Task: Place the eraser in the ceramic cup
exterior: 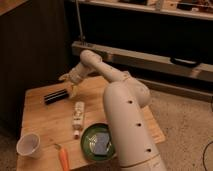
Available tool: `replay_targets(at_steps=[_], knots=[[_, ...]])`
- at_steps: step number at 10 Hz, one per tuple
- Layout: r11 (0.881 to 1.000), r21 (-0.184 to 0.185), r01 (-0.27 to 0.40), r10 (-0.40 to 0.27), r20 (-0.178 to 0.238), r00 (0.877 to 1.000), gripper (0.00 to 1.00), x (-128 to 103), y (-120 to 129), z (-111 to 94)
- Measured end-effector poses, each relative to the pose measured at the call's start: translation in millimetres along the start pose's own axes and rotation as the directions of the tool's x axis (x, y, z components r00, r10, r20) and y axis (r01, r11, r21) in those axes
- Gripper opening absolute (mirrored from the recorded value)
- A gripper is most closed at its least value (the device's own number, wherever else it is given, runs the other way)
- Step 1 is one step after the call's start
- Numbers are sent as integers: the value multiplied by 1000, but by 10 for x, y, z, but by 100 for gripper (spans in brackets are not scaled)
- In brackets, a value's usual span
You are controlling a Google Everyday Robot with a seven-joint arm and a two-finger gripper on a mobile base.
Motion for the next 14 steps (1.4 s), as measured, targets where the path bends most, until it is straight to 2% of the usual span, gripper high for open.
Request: replay_targets(at_steps=[2, 7, 10, 14], knots=[[999, -40, -11, 11, 0, 1000, 80, -13, -72, 53], [996, -57, -65, 62, -37, 997, 80, 180, 135, 60], [994, -65, -92, 88, -58, 994, 80, 303, 144, 178], [989, -87, -116, 111, -65, 992, 80, 390, 138, 353]])
